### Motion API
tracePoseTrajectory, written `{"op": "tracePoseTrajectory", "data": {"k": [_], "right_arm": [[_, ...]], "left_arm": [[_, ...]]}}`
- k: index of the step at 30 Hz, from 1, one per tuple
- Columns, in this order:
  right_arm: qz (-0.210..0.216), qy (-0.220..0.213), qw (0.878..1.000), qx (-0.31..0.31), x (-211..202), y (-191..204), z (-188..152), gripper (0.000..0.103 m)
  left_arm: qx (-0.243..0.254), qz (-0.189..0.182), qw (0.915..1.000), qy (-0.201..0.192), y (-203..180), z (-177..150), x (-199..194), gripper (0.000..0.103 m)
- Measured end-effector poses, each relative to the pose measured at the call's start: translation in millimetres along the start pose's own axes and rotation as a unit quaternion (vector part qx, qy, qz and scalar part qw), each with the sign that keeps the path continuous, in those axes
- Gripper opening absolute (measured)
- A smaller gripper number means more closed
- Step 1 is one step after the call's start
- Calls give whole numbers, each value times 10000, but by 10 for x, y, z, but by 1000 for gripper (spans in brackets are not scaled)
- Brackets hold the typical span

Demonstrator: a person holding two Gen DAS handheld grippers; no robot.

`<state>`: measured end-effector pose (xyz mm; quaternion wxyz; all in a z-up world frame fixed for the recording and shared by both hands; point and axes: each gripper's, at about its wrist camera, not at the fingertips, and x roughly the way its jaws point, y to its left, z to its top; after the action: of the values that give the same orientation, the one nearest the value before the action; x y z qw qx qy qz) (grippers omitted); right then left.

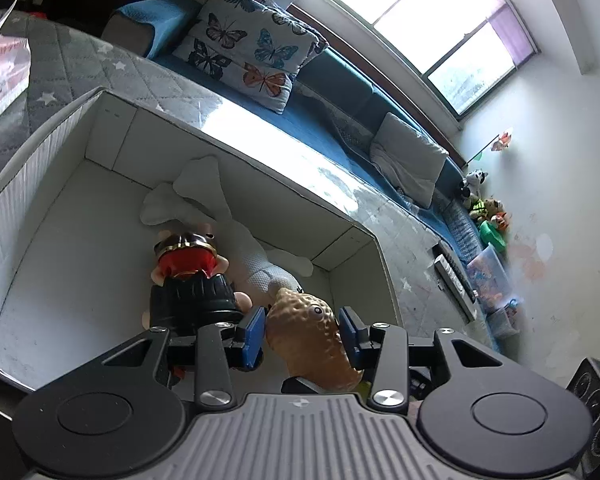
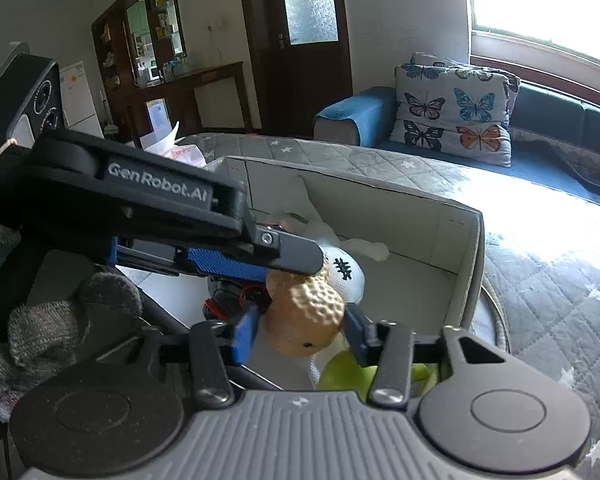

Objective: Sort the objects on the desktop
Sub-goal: 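Lift the tan peanut toy with the right gripper over the box, then lower the peanut toy into the box and open the right gripper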

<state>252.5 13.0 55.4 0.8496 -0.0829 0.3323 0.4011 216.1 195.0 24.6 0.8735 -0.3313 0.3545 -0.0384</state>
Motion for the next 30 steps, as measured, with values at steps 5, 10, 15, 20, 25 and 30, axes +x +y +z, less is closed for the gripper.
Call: {"op": "tracePoseTrajectory", "data": {"k": [5, 10, 15, 20, 25, 30], "right_arm": [[-30, -44, 10000, -15, -52, 25, -7, 51], [-76, -101, 9999, 2, -115, 30, -37, 52], [-142, -170, 9997, -50, -163, 27, -39, 58], [-157, -222, 9996, -28, -235, 30, -63, 58], [-192, -334, 9993, 38, -375, 21, -115, 59], [-314, -489, 9983, -18, -587, 41, -203, 66]], "left_arm": [[44, 36, 10000, -13, -18, -1, -29, 44], [88, 72, 9999, -27, -36, -3, -59, 43], [127, 27, 9999, -82, -77, -3, -105, 43], [159, 14, 9998, -118, -108, -13, -153, 43], [209, -22, 9997, -145, -164, -65, -231, 43], [372, -98, 9991, -158, -287, -168, -335, 43]]}}
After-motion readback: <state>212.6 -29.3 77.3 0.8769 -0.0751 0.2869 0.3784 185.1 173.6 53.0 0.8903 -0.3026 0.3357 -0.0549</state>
